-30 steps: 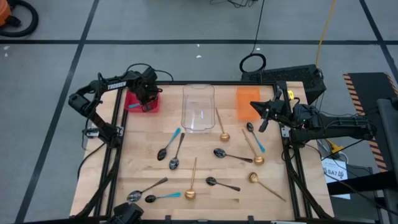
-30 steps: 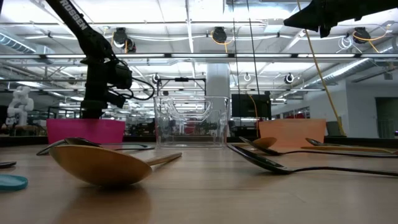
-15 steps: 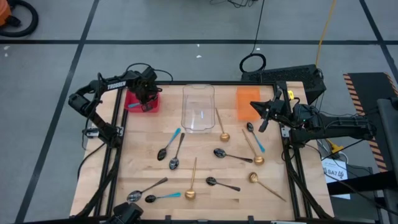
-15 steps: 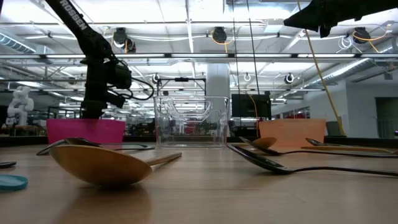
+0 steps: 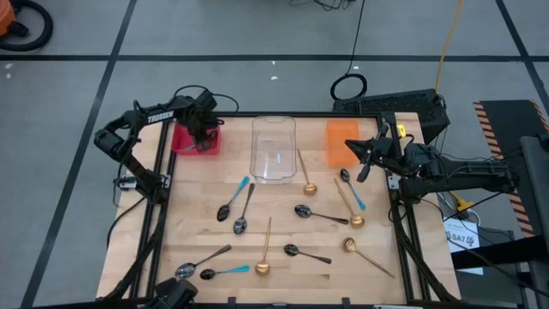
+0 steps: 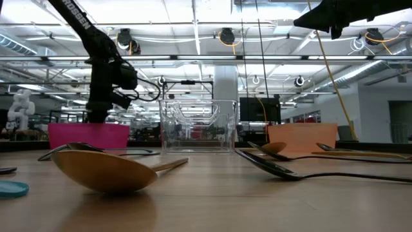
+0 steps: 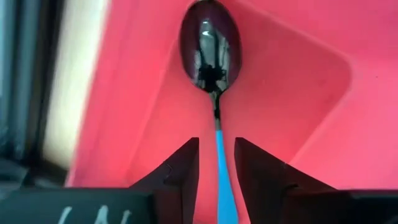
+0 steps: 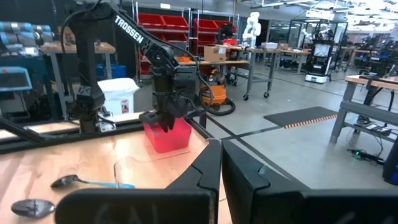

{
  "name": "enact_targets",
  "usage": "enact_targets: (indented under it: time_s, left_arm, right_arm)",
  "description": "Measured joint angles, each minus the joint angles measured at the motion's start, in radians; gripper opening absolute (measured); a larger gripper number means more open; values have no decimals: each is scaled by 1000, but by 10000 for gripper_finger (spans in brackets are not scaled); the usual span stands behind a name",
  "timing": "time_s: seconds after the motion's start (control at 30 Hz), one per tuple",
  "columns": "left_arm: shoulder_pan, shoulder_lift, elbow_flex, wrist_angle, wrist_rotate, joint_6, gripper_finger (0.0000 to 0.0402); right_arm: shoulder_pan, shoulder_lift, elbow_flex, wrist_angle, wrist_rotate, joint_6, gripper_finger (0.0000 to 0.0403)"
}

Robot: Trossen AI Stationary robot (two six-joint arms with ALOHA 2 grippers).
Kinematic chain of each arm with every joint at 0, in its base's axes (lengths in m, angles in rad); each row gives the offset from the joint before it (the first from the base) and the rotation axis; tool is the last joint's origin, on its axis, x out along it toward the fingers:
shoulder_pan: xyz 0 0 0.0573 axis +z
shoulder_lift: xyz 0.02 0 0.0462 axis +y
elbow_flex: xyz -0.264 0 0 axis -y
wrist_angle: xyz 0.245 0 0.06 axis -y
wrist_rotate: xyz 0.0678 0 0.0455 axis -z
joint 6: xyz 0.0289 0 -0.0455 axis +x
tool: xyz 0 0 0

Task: Sort silverware by color (type)
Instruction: Put the gold spoon into the transparent bin

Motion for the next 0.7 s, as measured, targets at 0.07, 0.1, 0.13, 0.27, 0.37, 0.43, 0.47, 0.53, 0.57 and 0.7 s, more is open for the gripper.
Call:
enact_targets:
  time_s: [0.07,0.1,0.13,0.27,0.37,0.43,0.47,0.53,0.57,0.7]
  left_arm:
    - [-8,-20,36,-28,-3,-32,110]
    - [-13,-37,53,-34,-3,-54,110]
    - [-22,-56,69,-37,-2,-76,110]
    - [-73,-168,101,11,62,-139,111]
    - [-130,-267,102,87,127,-191,111]
    - [-177,-329,102,120,148,-240,111]
    - [-205,-356,102,135,149,-260,111]
    - [-266,-404,102,153,149,-285,111]
    - [-297,-422,102,160,149,-297,111]
    - [-426,-476,102,203,148,-339,111]
  right_arm:
    - [0,0,0,7,0,14,11]
    - [0,0,0,9,0,28,11]
    - [0,0,0,9,0,45,11]
    - [2,9,0,6,-9,113,11]
    - [2,32,0,8,-51,154,11]
    - [2,50,0,11,-58,188,11]
    - [2,60,0,10,-58,204,11]
    - [2,82,0,10,-58,232,11]
    - [2,92,0,10,-58,244,11]
    - [2,126,0,10,-83,300,11]
